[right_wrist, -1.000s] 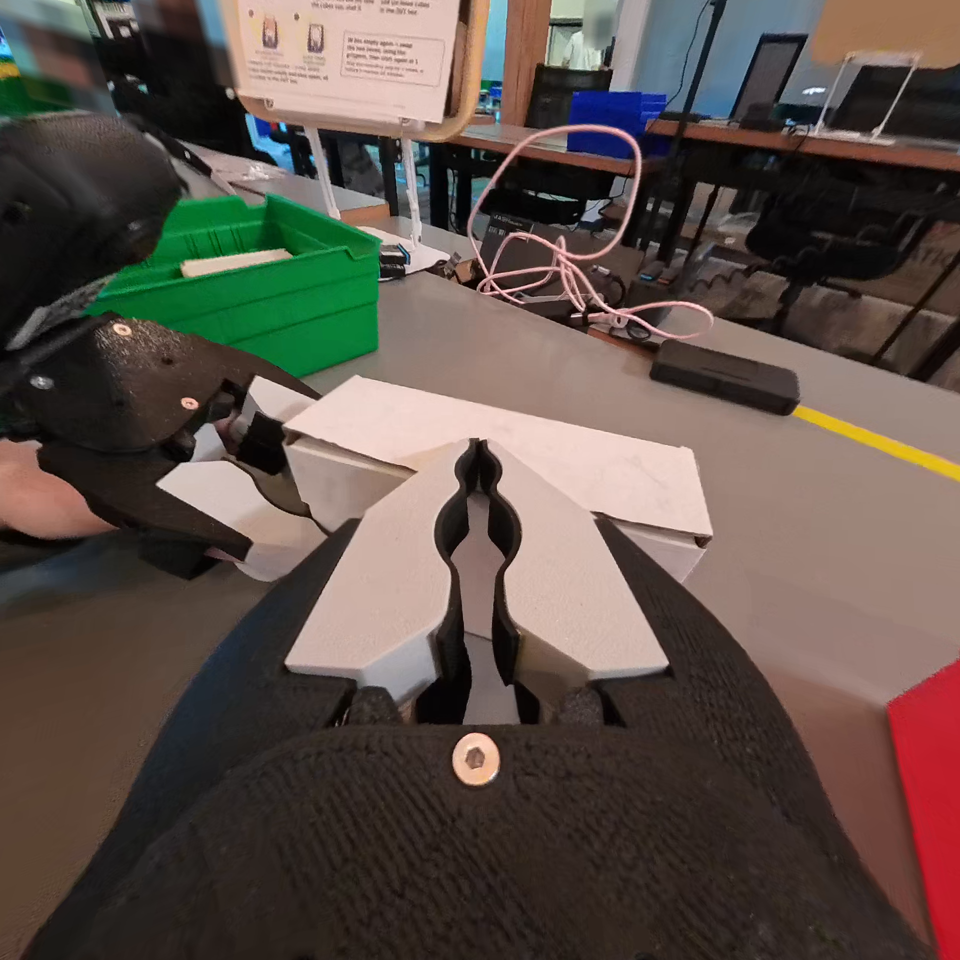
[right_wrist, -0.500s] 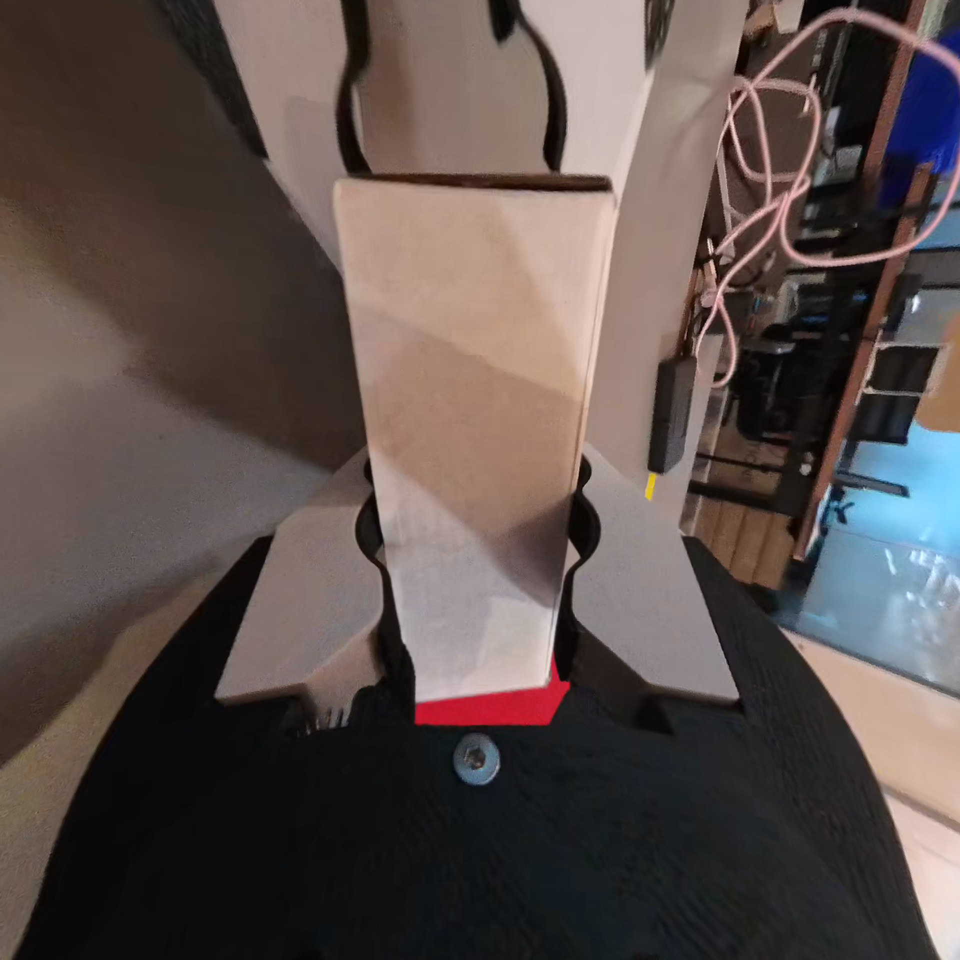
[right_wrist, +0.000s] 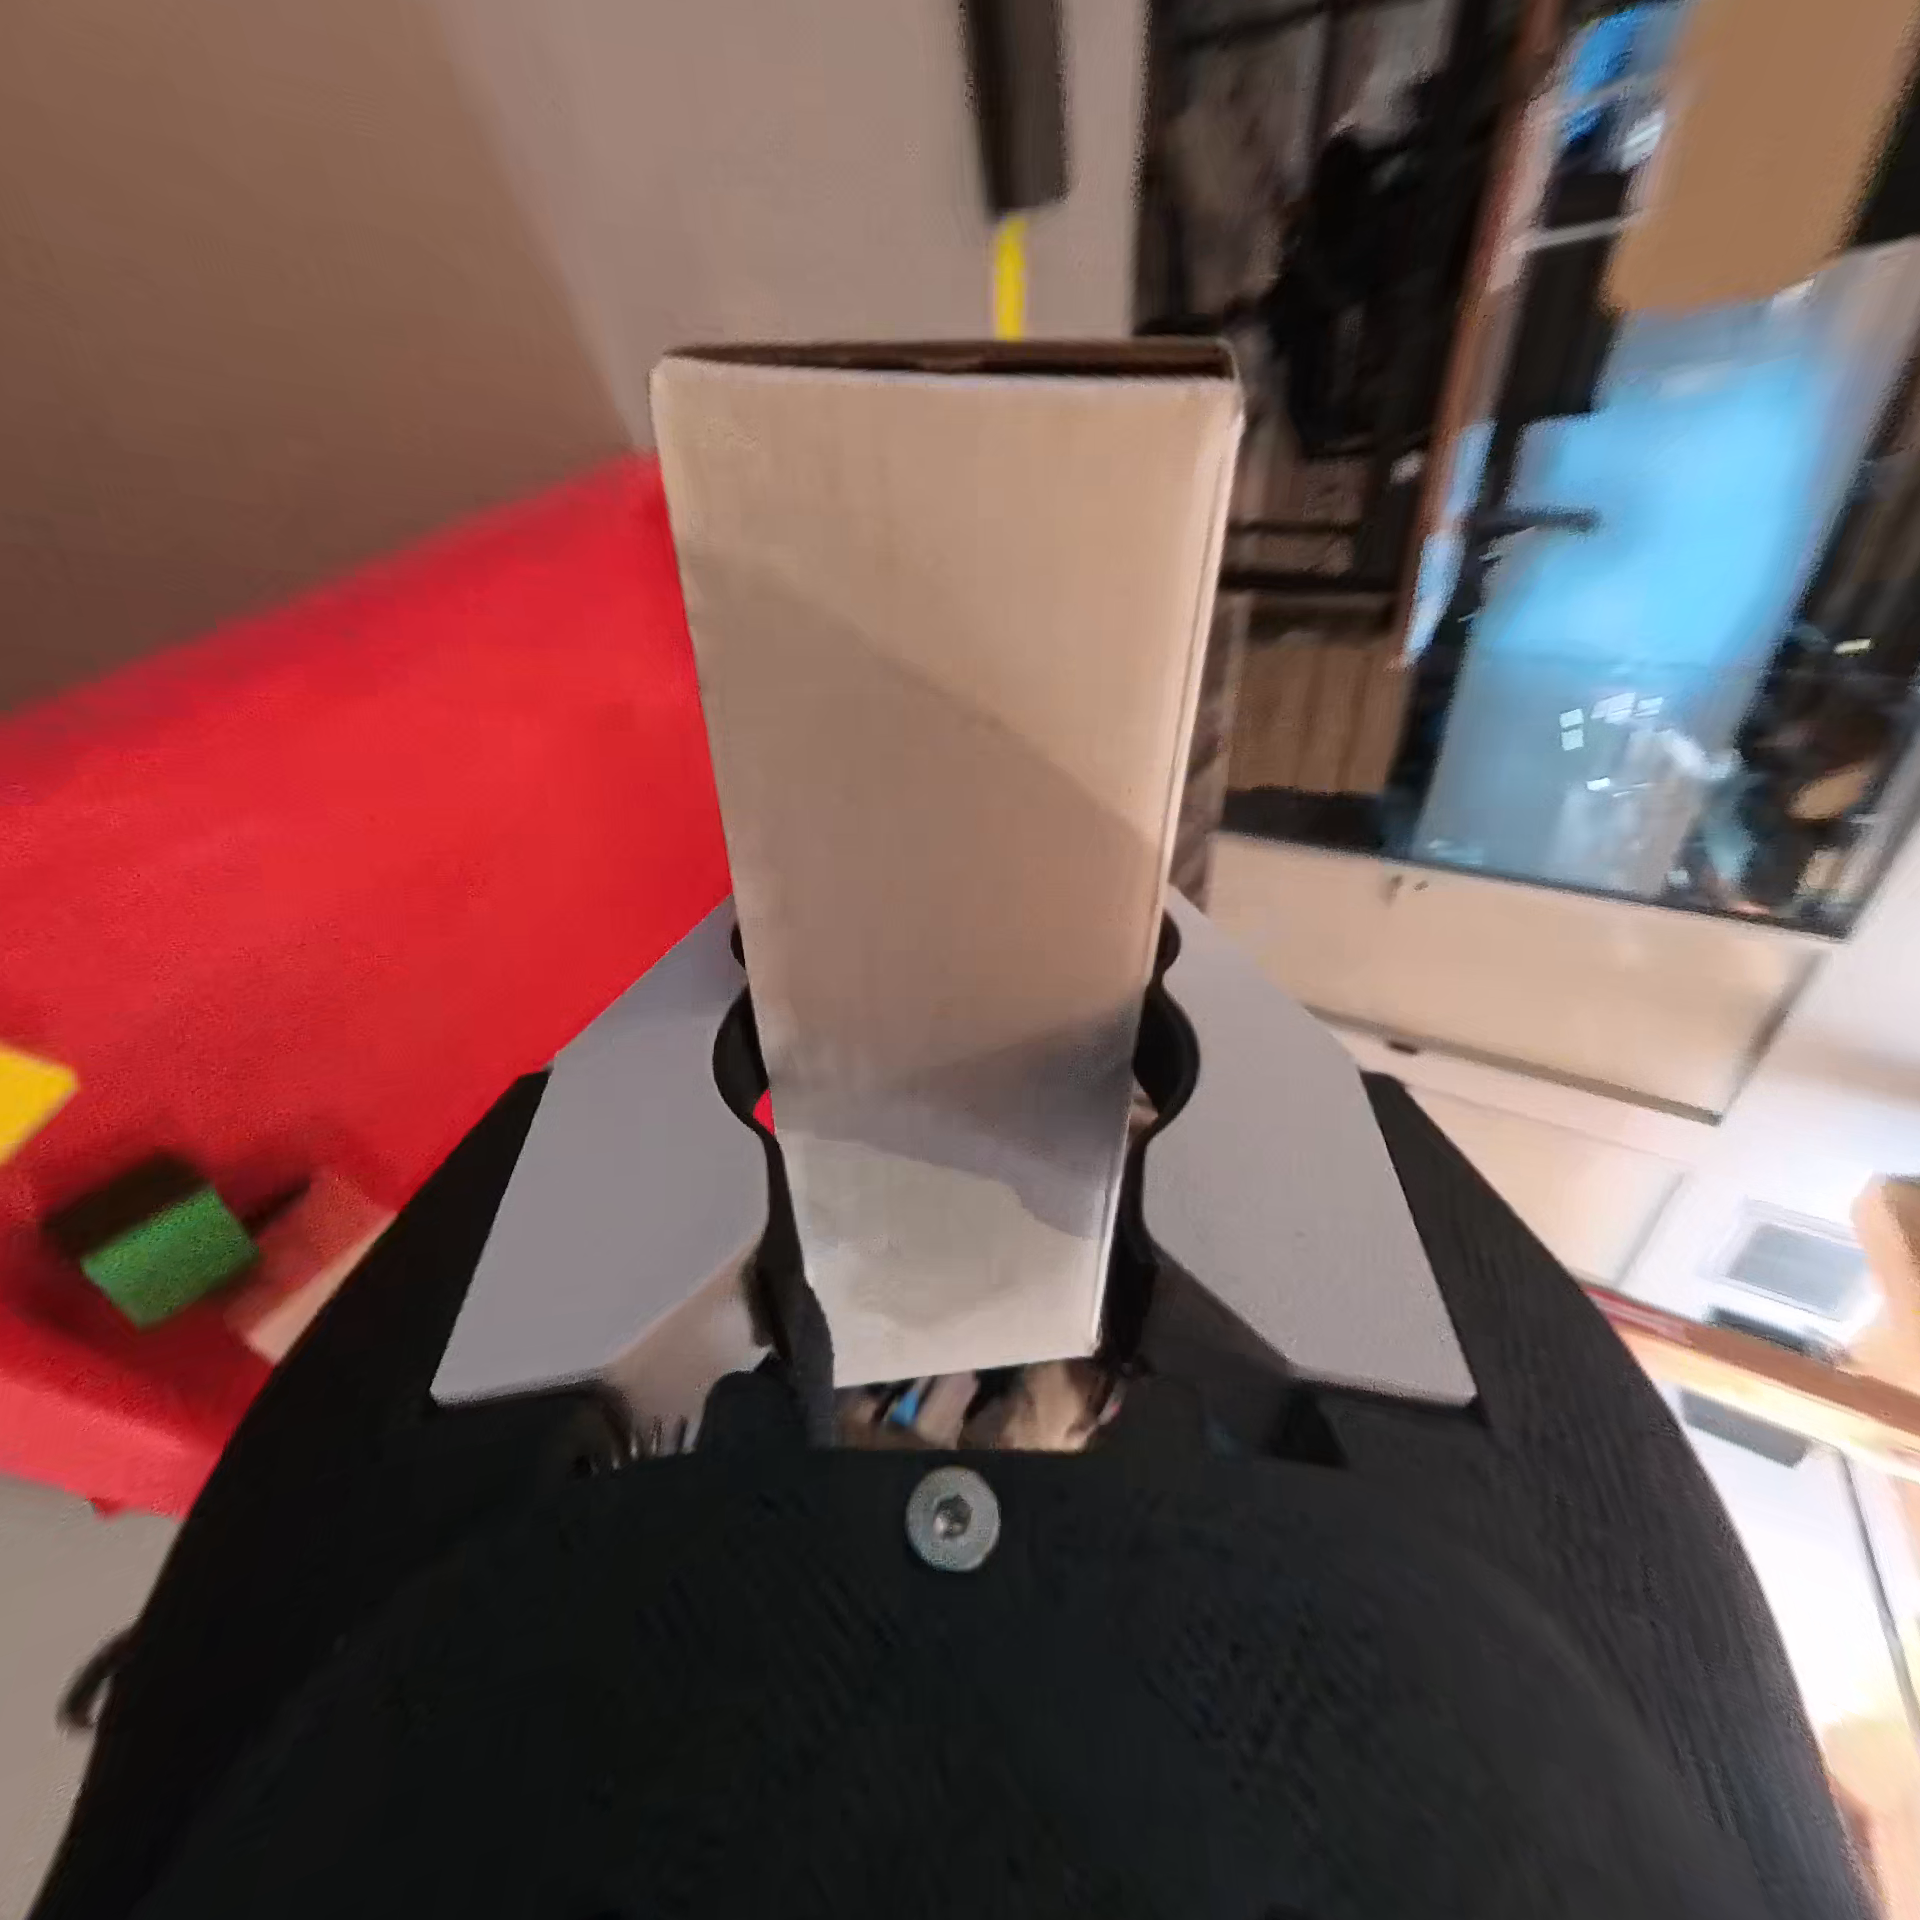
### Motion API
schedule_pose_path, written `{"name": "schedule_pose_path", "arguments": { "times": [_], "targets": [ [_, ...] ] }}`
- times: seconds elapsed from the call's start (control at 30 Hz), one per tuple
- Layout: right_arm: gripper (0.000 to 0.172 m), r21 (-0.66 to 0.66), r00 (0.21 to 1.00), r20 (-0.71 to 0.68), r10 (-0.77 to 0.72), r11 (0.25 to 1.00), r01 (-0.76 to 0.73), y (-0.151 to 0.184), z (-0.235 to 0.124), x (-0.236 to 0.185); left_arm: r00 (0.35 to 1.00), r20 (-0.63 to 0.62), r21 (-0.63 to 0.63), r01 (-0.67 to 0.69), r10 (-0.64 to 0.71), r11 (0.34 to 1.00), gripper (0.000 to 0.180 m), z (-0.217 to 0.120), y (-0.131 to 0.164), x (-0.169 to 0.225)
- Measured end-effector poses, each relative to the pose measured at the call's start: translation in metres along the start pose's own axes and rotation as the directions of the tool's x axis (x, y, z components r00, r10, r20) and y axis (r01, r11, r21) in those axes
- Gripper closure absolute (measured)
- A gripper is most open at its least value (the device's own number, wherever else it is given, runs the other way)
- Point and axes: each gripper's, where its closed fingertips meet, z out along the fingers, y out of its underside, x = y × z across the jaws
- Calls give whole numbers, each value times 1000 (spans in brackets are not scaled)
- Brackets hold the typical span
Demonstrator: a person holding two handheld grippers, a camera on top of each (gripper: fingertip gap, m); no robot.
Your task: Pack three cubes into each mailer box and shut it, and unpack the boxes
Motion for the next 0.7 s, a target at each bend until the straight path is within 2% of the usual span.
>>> {"name": "schedule_pose_path", "arguments": {
  "times": [0.1,0.2,0.37,0.47,0.6,0.7],
  "targets": [
    [102,-47,989,141,-46,997,53,35,35,-28,999,1,-19,34,-34,999,58,2,6,-2],
    [102,-23,977,170,-126,991,132,44,65,-48,999,6,-36,32,-32,999,60,3,13,-4],
    [102,101,975,61,-213,973,206,31,99,-66,999,0,-78,37,-38,996,61,7,24,-4],
    [101,109,971,2,-240,965,239,29,118,-73,999,-10,-83,41,-42,996,61,7,26,-1],
    [91,107,976,135,-172,981,159,31,128,-96,998,-50,-105,44,-49,994,57,9,29,5],
    [66,71,982,161,-93,994,83,32,121,-91,996,-67,-115,54,-62,992,53,9,30,8]
  ]
}}
